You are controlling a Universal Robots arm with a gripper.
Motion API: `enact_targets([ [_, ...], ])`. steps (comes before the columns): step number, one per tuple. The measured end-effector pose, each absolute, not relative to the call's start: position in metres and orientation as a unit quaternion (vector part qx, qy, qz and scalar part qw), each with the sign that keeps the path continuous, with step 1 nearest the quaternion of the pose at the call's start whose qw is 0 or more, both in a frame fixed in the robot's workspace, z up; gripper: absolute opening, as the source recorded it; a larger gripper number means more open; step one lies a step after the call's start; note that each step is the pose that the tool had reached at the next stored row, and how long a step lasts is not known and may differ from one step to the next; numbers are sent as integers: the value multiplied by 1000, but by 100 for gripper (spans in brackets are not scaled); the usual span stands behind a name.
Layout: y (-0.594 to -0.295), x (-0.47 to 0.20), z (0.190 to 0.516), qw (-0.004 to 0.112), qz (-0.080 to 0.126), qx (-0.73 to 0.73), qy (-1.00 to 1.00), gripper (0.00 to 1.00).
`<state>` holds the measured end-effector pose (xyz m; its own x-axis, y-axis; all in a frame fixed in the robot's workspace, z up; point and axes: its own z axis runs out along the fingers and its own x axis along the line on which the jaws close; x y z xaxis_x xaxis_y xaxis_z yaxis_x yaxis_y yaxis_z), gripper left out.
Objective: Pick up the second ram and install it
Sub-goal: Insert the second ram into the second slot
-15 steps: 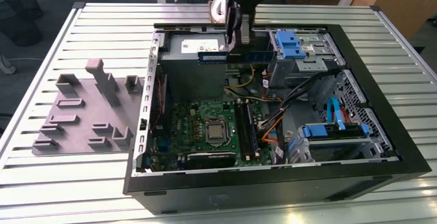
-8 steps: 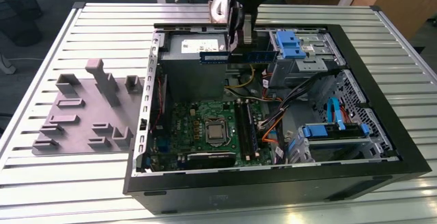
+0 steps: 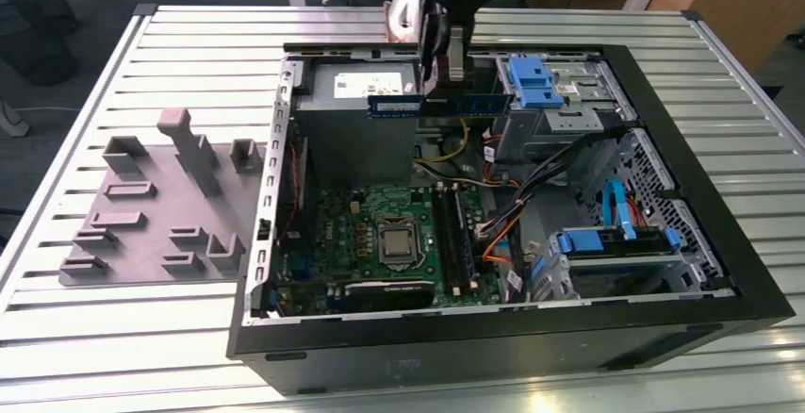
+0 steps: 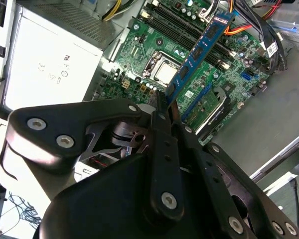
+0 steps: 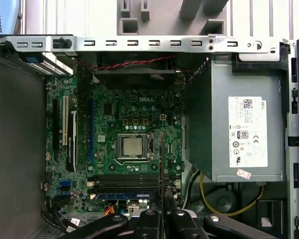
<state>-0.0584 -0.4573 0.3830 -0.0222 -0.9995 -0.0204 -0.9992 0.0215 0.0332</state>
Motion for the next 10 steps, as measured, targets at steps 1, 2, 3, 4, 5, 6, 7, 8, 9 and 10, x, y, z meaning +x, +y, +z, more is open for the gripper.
enact_targets([
  [1,-457,-58,383,4,-19,699,-715,14],
  [2,-457,-58,383,4,-19,698,-716,14],
  [3,-457,-58,383,4,-19,696,-717,14],
  [4,-457,-58,383,4,-19,694,-720,14],
  [5,-457,-58,383,4,-19,691,-723,14],
  [6,-457,-58,383,4,-19,686,-727,14],
  [7,-457,-58,383,4,-19,682,-731,14],
  [8,-457,-58,383,4,-19,677,-736,14],
  [9,-457,-58,383,4,-19,670,-742,14],
  [10,-457,-58,383,4,-19,664,-747,14],
])
